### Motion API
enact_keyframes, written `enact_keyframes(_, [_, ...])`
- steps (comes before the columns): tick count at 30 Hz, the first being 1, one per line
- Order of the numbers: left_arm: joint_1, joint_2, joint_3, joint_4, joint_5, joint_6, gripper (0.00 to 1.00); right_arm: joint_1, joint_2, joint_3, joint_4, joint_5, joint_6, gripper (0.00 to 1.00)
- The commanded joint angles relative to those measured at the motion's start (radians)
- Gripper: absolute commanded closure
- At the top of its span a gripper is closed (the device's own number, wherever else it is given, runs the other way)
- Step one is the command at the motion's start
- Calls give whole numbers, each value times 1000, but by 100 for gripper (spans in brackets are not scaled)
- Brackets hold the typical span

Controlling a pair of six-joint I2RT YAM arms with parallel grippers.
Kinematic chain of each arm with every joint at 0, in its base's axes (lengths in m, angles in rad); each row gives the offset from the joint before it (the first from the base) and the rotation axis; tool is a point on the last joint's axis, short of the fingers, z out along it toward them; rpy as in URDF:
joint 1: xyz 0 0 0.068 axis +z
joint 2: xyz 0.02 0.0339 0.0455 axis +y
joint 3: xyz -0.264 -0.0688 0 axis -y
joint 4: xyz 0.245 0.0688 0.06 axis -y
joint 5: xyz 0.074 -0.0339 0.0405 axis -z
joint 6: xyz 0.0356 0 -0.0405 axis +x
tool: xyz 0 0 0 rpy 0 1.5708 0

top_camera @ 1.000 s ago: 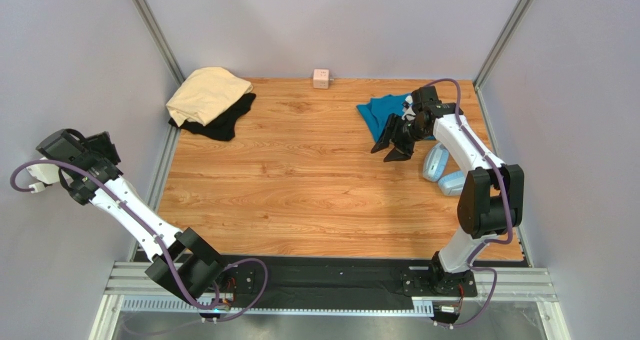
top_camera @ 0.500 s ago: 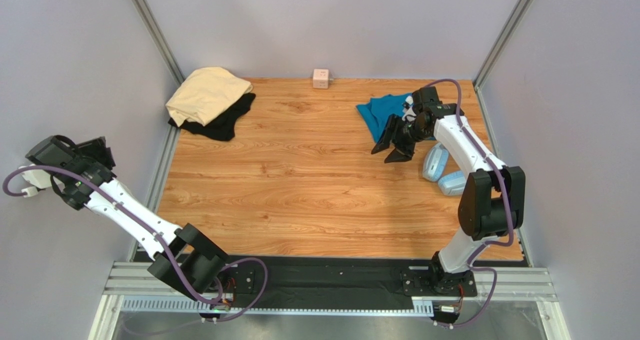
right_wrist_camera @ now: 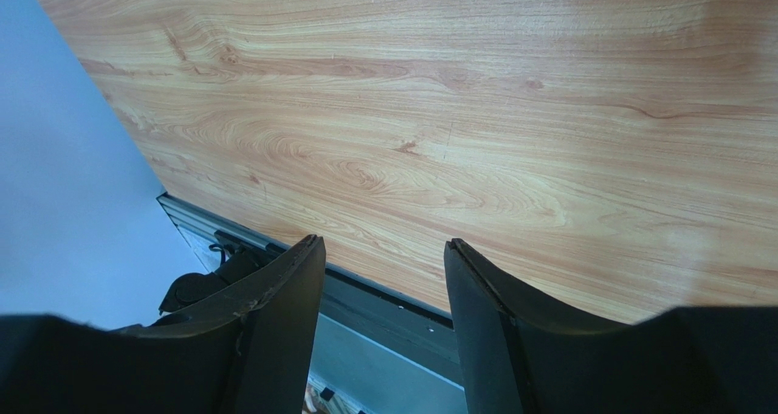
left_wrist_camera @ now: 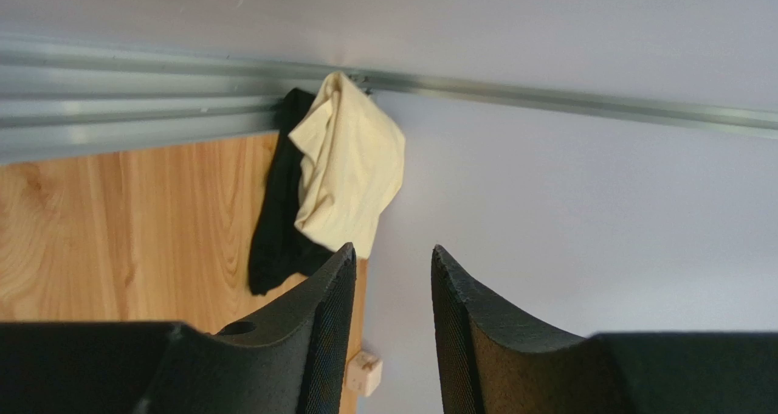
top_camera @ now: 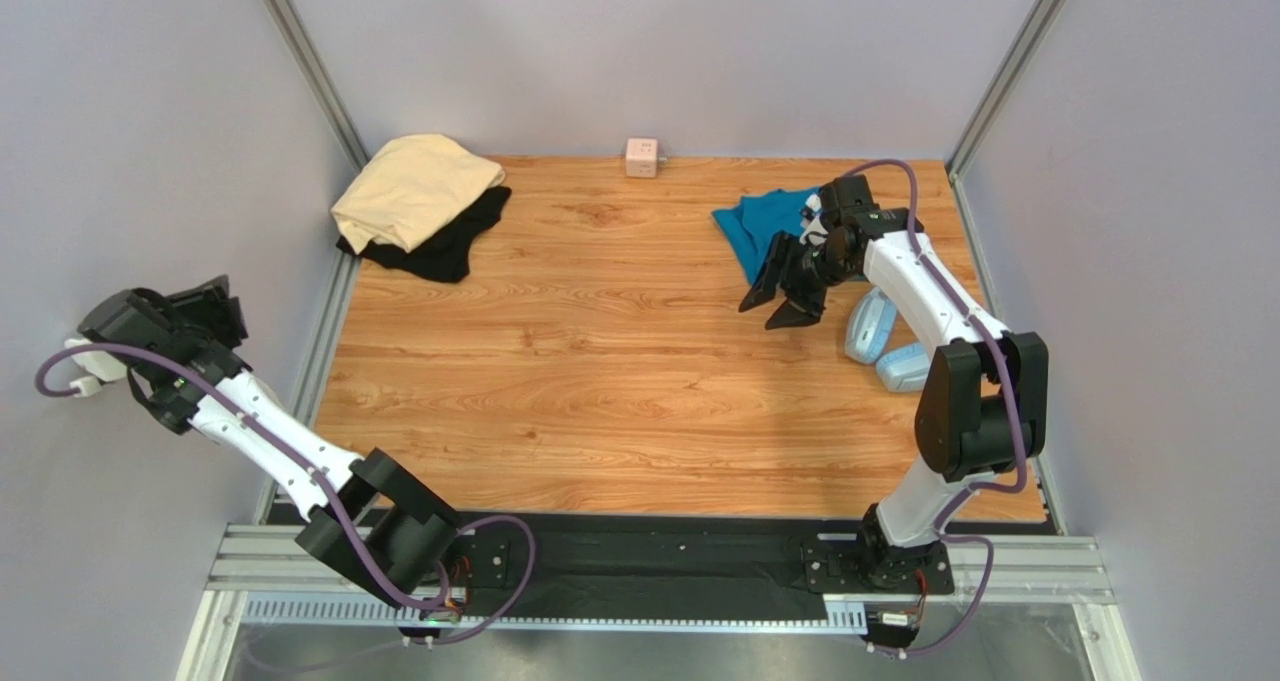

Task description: Fold and stack the t-shirts

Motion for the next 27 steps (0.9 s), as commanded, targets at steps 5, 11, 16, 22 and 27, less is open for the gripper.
enact_keyframes(5, [-257,19,-131,-17,-44,27,55,6,-13,-22,40,-9,15,43])
enact_keyframes(11, [-504,42,-244,115,-129,-12,52,19,-25,-23,43,2,17,43])
enact_keyframes(16, [-648,198,-192,166,-123,-8,51,23,-55,-25,39,9,11,43])
enact_keyframes(22, [-656,365,-48,228,-122,101,49,23,-101,-23,32,29,-6,42])
enact_keyframes(27, [-632,551,78,275,-28,103,49,23,-131,-31,23,52,-17,42])
